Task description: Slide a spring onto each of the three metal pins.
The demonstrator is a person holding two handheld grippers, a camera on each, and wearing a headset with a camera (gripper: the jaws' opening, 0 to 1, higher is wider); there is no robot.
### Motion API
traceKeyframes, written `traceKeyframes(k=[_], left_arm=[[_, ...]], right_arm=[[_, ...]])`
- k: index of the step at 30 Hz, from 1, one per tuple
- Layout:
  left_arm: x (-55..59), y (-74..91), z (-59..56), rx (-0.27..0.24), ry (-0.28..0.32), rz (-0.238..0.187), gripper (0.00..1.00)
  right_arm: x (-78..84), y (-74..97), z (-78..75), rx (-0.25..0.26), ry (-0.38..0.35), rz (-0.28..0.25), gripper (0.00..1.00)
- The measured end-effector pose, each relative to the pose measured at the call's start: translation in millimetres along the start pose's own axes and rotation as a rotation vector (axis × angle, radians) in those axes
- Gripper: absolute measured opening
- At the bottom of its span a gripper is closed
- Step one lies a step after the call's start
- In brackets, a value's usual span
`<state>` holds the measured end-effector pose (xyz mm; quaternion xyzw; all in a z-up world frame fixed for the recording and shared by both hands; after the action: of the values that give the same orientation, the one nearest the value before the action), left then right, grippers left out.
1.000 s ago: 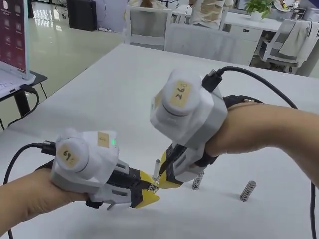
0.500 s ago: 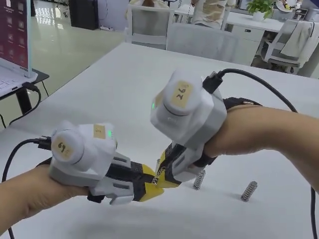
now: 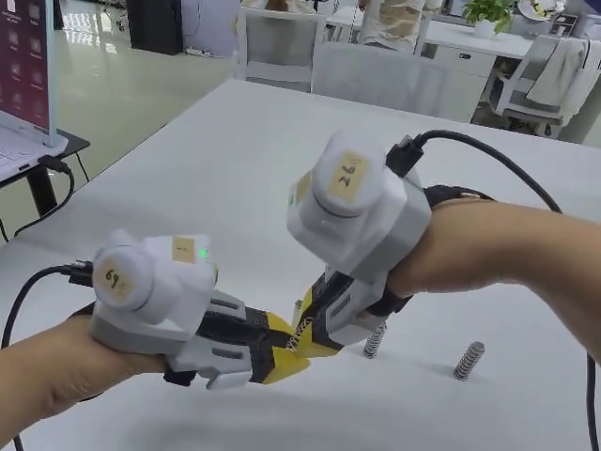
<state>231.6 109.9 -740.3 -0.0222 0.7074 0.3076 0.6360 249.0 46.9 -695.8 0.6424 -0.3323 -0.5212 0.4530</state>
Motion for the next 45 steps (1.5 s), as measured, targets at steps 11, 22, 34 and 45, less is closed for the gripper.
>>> traceKeyframes(k=[11,22,34,45], left_arm=[[9.2,0.6,3.8,-0.022,0.034,0.047,0.17],[16.0,3.3,12.1,-0.074,0.089,0.079,0.36],[17.4,6.0,18.0,-0.109,0.109,0.082,0.48],[18.9,8.5,21.2,-0.131,0.127,0.082,0.58]], right_arm=[[3.4,0.2,-5.7,0.002,-0.008,0.014,0.09],[8.8,4.3,-15.0,0.035,-0.015,0.035,0.09],[14.8,15.6,-35.6,0.082,-0.034,0.048,0.09],[14.8,16.7,-52.0,0.116,-0.033,0.071,0.09]])
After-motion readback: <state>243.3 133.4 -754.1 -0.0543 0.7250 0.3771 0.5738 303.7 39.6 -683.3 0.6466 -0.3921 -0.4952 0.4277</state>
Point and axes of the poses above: the centre of the closed fingertips' face, and the gripper's own axes: y roughly backward along the fingers, z roughly to its left, x roughly out of its underside, the point moved 7 cm from there along y, roughly backward along the fingers, and after that the axes turned 2 degrees about z, right-handed, at the moved point
